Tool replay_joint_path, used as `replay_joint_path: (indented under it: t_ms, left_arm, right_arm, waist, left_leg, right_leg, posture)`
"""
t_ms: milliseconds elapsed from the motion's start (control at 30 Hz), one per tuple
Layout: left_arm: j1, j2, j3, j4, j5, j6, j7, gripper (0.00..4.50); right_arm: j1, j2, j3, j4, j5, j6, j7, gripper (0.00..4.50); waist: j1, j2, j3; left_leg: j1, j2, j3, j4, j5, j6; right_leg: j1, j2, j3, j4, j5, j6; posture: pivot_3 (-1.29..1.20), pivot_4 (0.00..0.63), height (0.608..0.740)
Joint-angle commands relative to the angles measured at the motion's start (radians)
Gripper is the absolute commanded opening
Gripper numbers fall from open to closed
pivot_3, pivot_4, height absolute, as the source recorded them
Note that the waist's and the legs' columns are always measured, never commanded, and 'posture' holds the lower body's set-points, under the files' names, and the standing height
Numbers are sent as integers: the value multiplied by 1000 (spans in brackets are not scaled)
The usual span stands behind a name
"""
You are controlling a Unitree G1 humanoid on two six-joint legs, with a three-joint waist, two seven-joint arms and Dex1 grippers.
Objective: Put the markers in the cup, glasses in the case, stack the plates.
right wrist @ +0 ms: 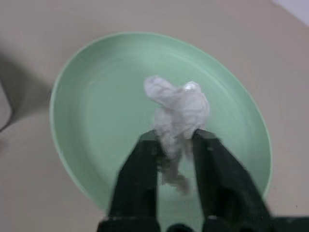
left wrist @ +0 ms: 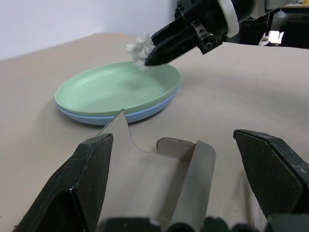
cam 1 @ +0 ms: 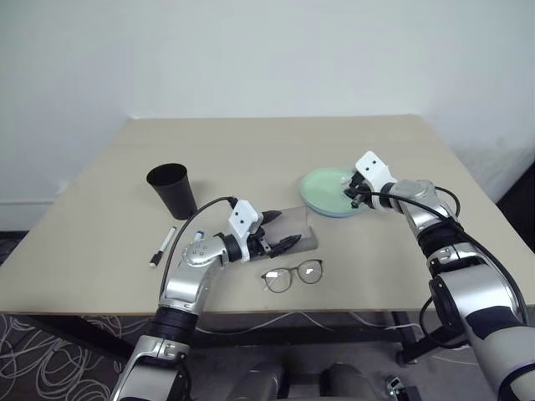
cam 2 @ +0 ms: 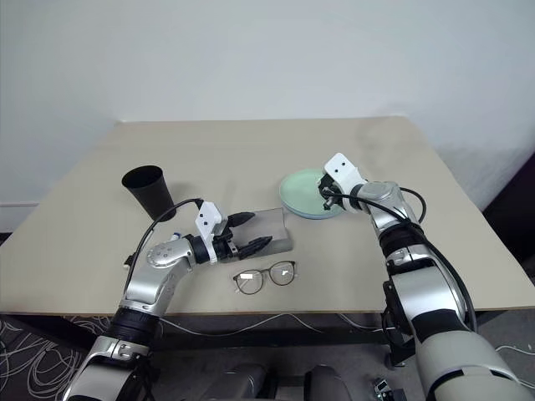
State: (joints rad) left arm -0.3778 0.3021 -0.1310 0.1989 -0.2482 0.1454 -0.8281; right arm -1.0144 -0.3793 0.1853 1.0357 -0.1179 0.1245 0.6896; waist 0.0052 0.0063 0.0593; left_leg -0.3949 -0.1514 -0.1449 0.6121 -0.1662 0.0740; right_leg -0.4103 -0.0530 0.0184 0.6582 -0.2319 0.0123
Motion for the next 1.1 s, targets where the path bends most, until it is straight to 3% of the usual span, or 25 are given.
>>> replay_joint_path:
  t_ms: [33,167,367,567,867,1100]
  left_arm:
    - [-2,11,25,-49,-5,-13,10,4257]
    - [12,17,25,-66,-12,-4,9,4257]
    - [-1,20,18,-62,-15,3,0,4257]
    - [-19,63,15,-52,-24,31,-71,4257]
    - [-74,125,14,0,-30,64,-182,4257]
    - [-105,174,-43,-24,-45,164,-337,4257]
  right_arm:
    - [-56,2,-18,44,-4,-65,-1,2358]
    - [-55,0,-23,53,0,-101,17,3732]
    - [-38,-20,-44,16,20,-136,37,3732]
    - [168,-73,-113,-237,156,-260,254,3732]
    - [463,-135,-127,-537,339,-37,535,3732]
    - [550,-124,-135,-608,377,-11,557,3732]
  waist:
    - [-1,0,0]
    - [-4,0,0]
    - [-4,1,0]
    - [-3,0,0]
    - [-4,1,0]
    - [-4,1,0]
  left_leg:
    - [0,0,0,0,0,0]
    - [0,1,0,0,0,0]
    - [1,1,0,0,0,-1]
    - [1,1,-1,0,0,-2]
    - [0,4,-1,1,0,-2]
    - [-1,4,-1,1,0,-2]
  right_leg:
    - [0,0,0,0,0,0]
    - [0,1,0,1,0,-1]
    - [0,2,0,1,0,0]
    - [1,2,-1,0,-2,3]
    - [2,2,1,1,-1,2]
    - [2,2,2,1,-2,2]
  posture:
    - [0,0,738]
    - [0,0,738]
    - [0,0,738]
    - [0,0,738]
    - [0,0,738]
    - [0,0,738]
